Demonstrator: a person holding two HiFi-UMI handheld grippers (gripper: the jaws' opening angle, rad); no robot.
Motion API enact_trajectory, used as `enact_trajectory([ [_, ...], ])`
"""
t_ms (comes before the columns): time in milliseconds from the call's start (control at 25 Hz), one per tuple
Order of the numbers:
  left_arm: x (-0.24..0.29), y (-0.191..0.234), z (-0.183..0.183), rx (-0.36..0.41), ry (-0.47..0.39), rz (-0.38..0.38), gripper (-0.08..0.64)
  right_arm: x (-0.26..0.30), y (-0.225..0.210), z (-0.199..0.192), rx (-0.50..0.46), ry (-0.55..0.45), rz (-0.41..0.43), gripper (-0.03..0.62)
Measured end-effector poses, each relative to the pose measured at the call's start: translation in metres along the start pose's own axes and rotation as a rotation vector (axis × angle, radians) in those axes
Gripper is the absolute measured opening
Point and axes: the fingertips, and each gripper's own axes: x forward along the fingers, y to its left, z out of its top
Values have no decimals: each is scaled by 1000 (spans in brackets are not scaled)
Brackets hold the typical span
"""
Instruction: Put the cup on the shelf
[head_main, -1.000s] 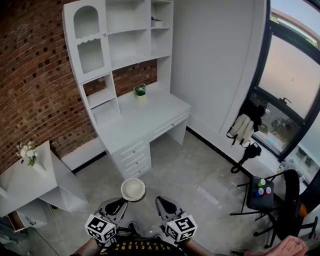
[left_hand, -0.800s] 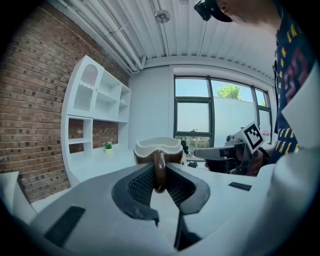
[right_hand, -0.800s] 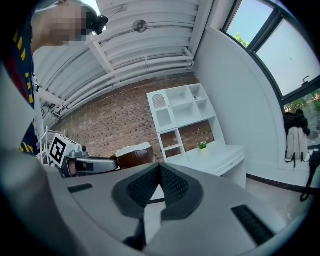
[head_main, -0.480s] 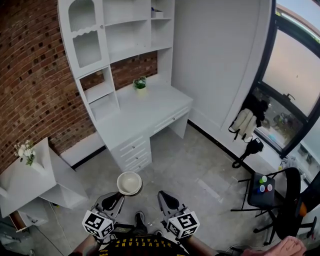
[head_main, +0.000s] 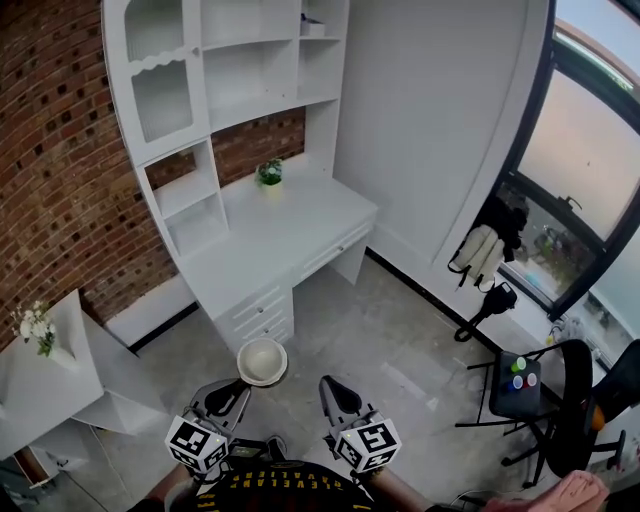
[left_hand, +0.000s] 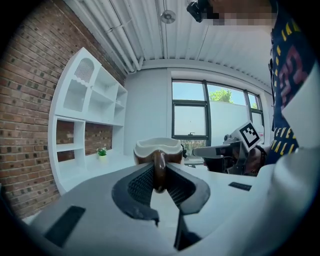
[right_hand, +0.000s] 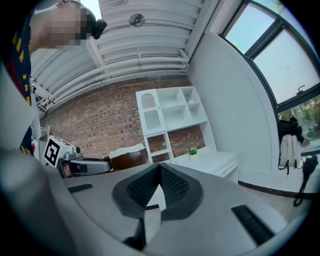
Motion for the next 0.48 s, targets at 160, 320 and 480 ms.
enact_trajectory([
  [160,12,33,0,6,-1,-25,49,30,-1,7,-3,-9,-34,6],
  [320,16,64,-7,0,-1,-38,49,59,5,5,-10,3,-50,6],
  [480,18,92,-13,-1,7,-42,49,86,14,-1,-14,26,-48,6],
])
